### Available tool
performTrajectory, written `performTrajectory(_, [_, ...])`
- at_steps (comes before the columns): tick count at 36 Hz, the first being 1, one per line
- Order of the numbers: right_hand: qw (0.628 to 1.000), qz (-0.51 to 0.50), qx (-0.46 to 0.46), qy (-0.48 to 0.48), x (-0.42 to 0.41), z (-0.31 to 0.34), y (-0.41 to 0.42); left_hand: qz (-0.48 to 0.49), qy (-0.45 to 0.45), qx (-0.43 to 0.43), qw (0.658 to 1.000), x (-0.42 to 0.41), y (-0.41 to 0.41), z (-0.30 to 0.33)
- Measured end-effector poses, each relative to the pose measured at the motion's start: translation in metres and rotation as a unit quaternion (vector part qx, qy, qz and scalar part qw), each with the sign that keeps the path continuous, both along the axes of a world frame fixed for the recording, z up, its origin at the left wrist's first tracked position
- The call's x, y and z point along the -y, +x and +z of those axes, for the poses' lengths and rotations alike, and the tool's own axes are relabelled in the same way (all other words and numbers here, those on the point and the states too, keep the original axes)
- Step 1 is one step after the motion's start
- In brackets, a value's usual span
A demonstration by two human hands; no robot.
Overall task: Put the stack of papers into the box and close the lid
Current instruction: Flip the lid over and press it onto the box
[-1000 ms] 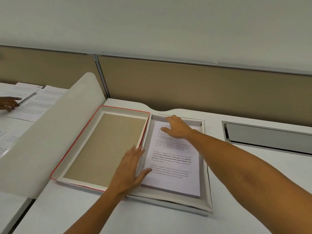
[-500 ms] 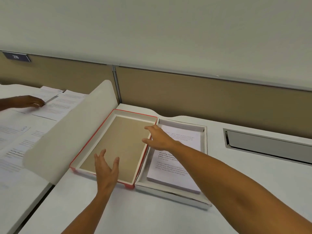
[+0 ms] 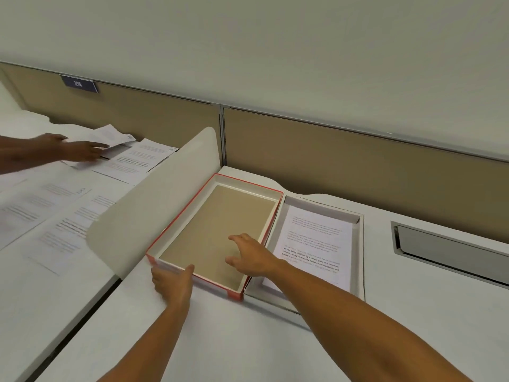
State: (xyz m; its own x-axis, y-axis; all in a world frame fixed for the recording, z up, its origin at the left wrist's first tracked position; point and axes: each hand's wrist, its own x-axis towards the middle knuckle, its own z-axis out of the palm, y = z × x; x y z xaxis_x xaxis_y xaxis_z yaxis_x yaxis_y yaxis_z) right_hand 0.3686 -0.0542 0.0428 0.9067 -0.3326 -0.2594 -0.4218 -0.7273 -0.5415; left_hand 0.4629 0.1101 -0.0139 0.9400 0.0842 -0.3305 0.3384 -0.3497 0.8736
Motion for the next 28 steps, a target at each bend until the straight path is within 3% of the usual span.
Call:
performTrajectory(11, [1.0, -0.01, -0.02, 0.017, -0.003, -0.011, -0.004, -0.014, -0.14, -0.025, 0.99, 0.0, 0.001, 0.013])
performTrajectory(17, [1.0, -0.019, -0.006, 0.018, 0.001, -0.001, -0.005, -0.038, -0.252, -0.028, 0.967, 0.0, -0.004, 0.017])
performTrajectory(28, [0.997, -0.046, 0.054, 0.037, 0.001, 0.028, -0.014, -0.062, -0.298, 0.038, 0.952, 0.0, -0.022, 0.033])
